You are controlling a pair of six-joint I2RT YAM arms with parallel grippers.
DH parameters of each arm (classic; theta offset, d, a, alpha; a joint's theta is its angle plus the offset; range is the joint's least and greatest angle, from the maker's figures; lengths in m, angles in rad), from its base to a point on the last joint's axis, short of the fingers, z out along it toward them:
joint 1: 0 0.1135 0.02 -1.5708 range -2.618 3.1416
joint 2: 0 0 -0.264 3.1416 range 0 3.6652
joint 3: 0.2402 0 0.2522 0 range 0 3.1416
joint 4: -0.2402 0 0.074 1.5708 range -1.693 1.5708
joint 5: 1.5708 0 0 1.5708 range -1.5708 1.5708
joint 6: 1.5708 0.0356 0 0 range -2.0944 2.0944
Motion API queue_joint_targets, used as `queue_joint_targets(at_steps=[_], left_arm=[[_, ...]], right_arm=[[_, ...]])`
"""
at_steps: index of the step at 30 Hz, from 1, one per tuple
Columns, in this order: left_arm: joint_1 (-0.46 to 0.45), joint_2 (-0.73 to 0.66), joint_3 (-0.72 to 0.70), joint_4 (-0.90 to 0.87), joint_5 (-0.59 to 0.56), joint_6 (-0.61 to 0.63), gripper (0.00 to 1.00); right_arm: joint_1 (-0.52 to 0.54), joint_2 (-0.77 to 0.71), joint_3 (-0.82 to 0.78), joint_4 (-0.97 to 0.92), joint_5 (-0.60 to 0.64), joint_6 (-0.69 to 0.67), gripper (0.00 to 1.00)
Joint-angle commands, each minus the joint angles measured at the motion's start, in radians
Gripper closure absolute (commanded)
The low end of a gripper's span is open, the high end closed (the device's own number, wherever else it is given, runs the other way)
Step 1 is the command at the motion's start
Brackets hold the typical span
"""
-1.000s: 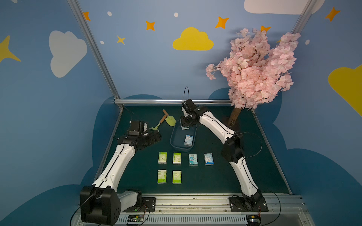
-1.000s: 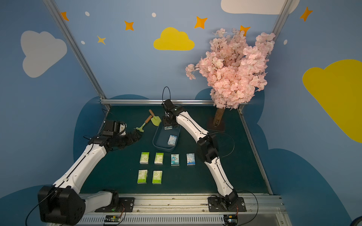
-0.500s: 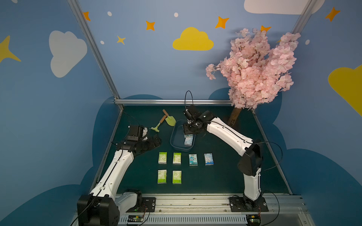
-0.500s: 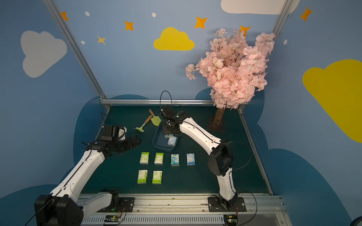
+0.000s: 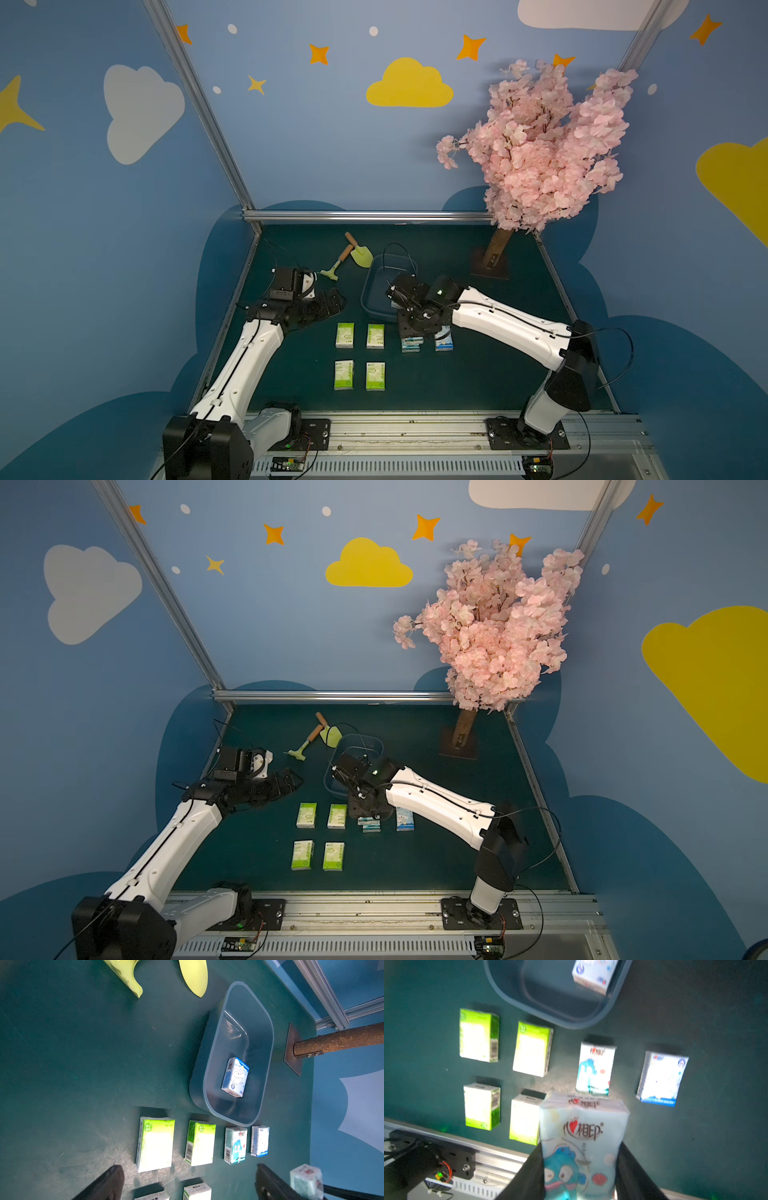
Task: Take the pocket tissues out of the storage box
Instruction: Place the pocket tissues at the center of the board.
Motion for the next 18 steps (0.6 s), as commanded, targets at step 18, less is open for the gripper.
queue_joint_targets(at_steps=[18], left_arm=[[0.003, 0.007, 0.007, -0.033, 0.057, 0.051, 0.0]], right_arm=[[0.08, 0.104, -0.16, -0.028, -0.157, 0.102, 0.49]])
